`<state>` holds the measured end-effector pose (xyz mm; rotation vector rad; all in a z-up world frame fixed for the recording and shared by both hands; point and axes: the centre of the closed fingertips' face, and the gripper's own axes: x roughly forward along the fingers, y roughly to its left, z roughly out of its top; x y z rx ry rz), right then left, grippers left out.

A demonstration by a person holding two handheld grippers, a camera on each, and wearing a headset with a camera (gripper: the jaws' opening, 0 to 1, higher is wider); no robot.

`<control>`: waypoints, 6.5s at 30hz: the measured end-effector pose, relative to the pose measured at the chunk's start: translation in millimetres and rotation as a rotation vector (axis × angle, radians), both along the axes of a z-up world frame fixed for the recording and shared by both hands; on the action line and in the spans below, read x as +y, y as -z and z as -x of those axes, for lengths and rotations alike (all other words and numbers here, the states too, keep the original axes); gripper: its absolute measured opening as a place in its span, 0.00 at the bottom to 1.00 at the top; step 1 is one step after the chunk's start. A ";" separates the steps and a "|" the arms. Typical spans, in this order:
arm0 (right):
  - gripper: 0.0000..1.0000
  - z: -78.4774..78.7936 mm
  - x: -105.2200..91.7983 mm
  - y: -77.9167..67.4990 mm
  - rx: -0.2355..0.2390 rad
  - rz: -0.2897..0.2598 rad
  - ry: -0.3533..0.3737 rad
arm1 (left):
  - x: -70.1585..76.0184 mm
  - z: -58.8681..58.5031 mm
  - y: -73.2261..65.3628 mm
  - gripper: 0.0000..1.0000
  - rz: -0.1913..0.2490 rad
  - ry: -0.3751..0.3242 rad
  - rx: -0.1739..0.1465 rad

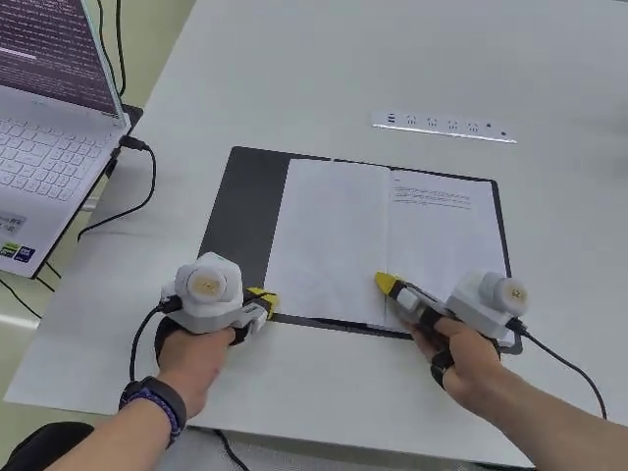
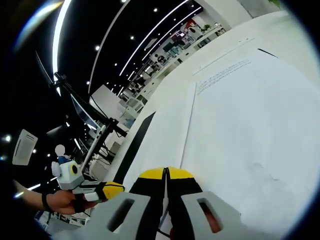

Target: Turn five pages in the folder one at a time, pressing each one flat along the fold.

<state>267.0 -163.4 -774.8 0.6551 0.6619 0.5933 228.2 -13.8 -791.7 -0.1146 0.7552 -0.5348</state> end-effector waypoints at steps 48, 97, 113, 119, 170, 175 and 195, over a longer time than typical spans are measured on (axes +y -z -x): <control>0.17 64.8 -17.3 -21.0 -0.026 0.033 -0.059 | -20.0 10.8 -29.2 0.20 -0.132 0.137 -0.047; 0.50 89.4 -127.2 -84.7 -0.237 0.347 -0.102 | 35.8 51.7 -138.9 0.47 -0.122 -0.013 -0.217; 0.63 111.4 -134.1 -82.5 -0.208 0.363 -0.124 | 22.7 63.6 -136.1 0.66 -0.123 0.002 -0.195; 0.63 111.8 -144.4 -84.1 -0.199 0.356 -0.092 | -0.2 56.0 -133.6 0.67 -0.104 0.037 -0.191; 0.66 127.7 -172.0 -80.1 -0.154 0.360 -0.076 | -238.0 -0.3 -114.5 0.65 -0.007 0.432 -0.188; 0.66 128.7 -174.5 -79.4 -0.148 0.360 -0.078 | -250.4 -0.3 -108.8 0.65 -0.009 0.449 -0.184; 0.66 128.4 -178.9 -76.5 -0.134 0.370 -0.097 | -290.4 -10.4 -74.3 0.65 -0.006 0.481 -0.161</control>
